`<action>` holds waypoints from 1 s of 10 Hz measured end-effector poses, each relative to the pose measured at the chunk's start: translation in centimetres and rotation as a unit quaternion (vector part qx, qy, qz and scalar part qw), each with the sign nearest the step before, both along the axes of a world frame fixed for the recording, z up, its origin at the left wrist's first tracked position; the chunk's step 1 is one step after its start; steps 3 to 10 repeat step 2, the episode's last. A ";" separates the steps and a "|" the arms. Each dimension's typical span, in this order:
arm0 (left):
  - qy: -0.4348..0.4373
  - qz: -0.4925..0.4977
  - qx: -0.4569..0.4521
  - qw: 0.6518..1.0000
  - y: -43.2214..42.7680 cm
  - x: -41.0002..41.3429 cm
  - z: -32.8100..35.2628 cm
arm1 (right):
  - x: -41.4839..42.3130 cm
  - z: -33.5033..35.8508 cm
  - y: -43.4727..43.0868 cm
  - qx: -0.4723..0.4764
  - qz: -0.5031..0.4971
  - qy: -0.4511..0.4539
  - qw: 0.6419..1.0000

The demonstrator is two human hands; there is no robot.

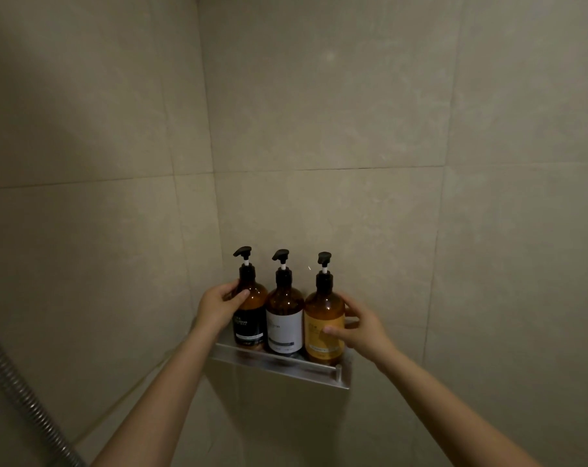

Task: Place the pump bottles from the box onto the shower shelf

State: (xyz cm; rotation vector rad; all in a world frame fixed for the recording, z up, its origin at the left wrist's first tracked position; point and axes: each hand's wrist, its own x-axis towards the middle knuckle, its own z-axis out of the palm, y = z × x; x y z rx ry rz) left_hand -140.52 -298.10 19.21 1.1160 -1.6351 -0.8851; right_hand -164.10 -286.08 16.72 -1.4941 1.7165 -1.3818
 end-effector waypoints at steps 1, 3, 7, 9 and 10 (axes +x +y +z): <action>-0.007 0.000 -0.006 1.000 0.2 0.1 -0.1 | -0.1 0.0 0.1 0.020 0.000 0.021 1.000; 0.008 0.030 -0.020 0.999 0.3 0.4 0.1 | -0.8 0.9 0.3 0.057 -0.006 0.012 0.998; 0.008 0.030 -0.020 0.999 0.3 0.4 0.1 | -0.8 0.9 0.3 0.057 -0.006 0.012 0.998; 0.008 0.030 -0.020 0.999 0.3 0.4 0.1 | -0.8 0.9 0.3 0.057 -0.006 0.012 0.998; 0.008 0.030 -0.020 0.999 0.3 0.4 0.1 | -0.8 0.9 0.3 0.057 -0.006 0.012 0.998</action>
